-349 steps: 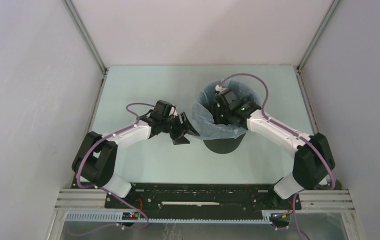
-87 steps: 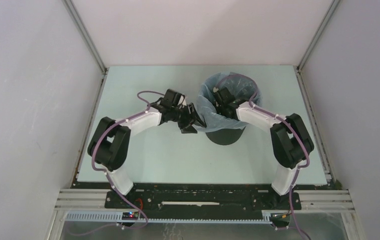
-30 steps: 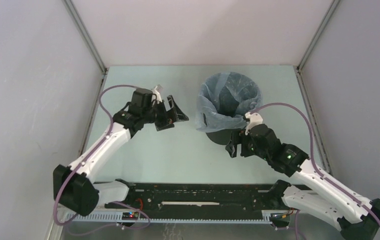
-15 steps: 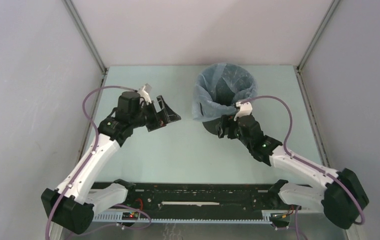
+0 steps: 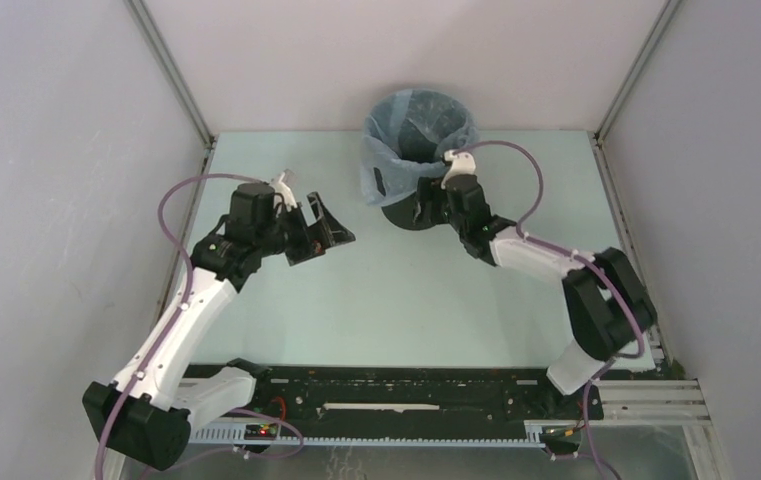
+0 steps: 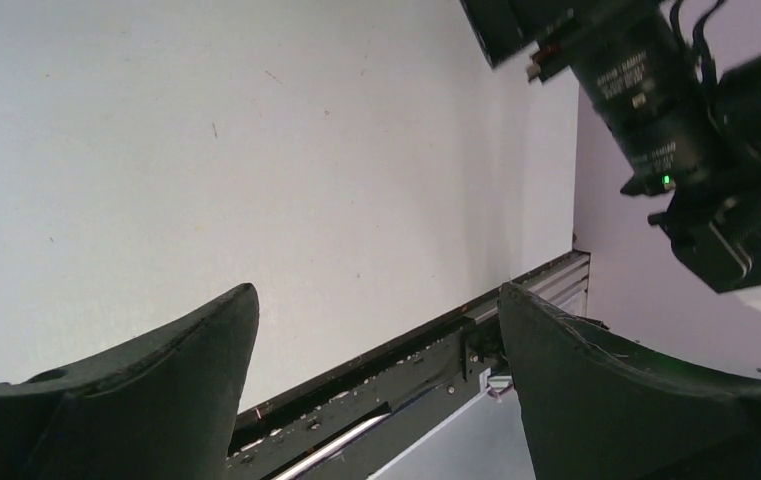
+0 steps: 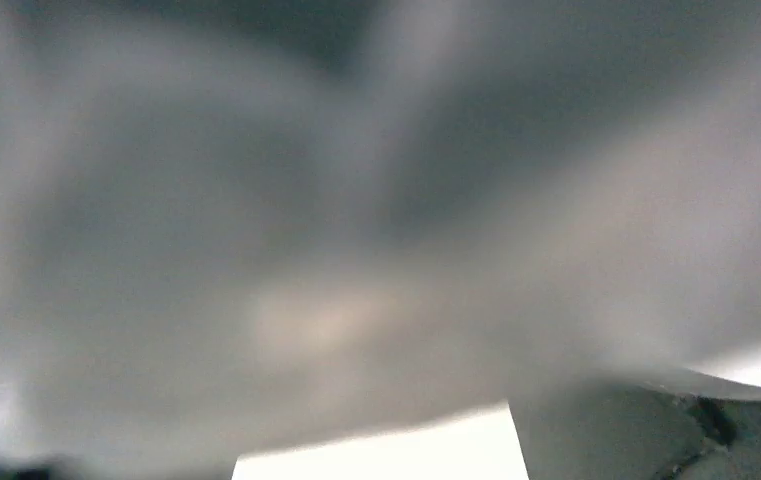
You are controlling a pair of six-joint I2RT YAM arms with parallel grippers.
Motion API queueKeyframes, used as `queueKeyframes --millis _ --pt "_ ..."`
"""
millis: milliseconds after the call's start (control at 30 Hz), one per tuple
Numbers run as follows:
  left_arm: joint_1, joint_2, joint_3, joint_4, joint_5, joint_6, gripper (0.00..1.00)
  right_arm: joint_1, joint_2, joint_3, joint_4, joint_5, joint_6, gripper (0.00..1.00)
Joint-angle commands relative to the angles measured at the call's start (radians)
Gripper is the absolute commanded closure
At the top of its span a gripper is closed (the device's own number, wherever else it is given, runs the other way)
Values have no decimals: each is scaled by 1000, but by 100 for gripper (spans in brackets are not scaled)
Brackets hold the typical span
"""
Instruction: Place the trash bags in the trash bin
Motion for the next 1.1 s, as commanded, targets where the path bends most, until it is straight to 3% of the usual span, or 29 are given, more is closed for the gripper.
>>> queueKeyframes --millis 0,133,233,433,567,600,700,833,1067 --pt "11 -28 91 -8 -8 29 5 -16 134 173 -157 -55 10 10" --pt "13 -38 121 -9 -29 35 5 -23 183 333 -345 -52 37 9" --pt "15 -40 178 -18 -39 68 5 -20 126 385 -495 -63 49 9" --pt "15 -55 446 -64 -147 192 4 -10 -213 304 -779 -127 60 7" --pt "16 -74 581 -57 -233 235 2 27 -514 312 -929 -43 45 6" --pt "15 -77 615 -55 -251 245 1 28 -577 332 -964 -31 48 1" --pt "16 -92 704 -50 -311 271 0 25 -705 456 -1093 5 67 1" --pt "16 -125 790 -45 -405 323 0 25 -744 690 -1259 72 83 0" --pt "16 -196 800 -51 -511 385 0 25 -745 959 -1294 90 91 0"
